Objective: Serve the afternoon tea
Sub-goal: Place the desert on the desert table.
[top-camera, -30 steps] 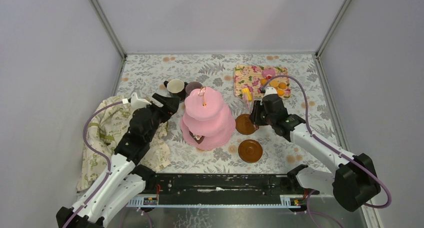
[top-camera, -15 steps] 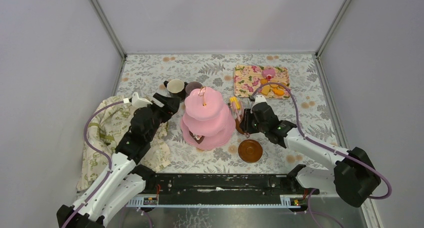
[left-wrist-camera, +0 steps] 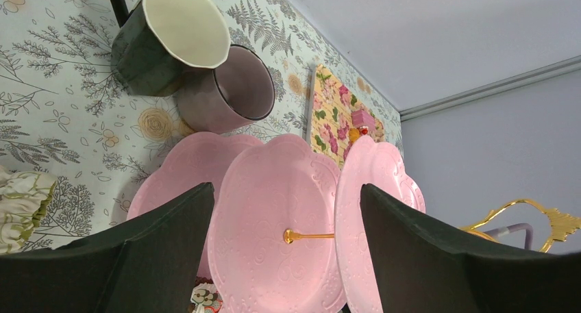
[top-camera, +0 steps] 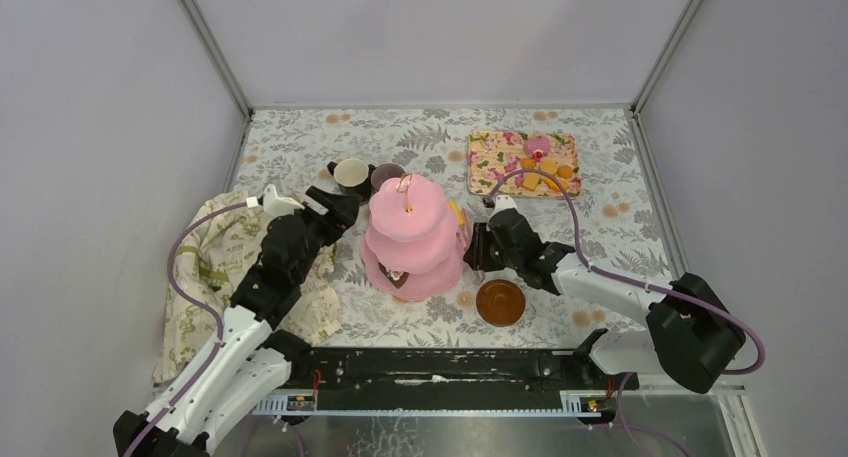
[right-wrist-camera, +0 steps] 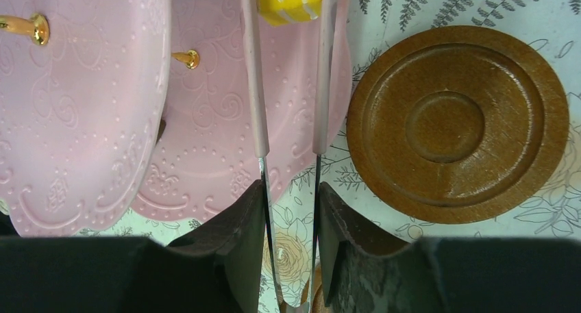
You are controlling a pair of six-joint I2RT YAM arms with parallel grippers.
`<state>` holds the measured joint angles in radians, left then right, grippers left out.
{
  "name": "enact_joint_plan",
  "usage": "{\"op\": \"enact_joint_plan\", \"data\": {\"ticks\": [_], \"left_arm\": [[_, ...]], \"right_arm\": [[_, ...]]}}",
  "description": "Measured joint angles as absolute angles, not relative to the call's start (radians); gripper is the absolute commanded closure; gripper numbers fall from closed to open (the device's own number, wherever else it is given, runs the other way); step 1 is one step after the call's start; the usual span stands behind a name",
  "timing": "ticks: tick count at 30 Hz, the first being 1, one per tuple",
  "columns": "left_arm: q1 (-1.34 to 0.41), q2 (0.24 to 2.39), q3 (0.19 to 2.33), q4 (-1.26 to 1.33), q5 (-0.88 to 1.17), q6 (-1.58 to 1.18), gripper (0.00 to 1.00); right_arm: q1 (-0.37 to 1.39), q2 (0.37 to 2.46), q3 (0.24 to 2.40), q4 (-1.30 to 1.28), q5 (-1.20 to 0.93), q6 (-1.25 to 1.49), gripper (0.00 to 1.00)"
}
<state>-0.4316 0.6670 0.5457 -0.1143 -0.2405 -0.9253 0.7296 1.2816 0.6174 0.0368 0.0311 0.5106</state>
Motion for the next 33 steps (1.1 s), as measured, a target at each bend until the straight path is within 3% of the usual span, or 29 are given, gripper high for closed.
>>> {"op": "enact_joint_plan", "data": {"ticks": [33], "left_arm": [[-0.432, 0.665, 0.545, -0.114, -0.240, -0.926, 0.15]], "right_arm": [[0.772, 1.524, 0.687, 0.199, -0.029, 0.529, 0.99]]}}
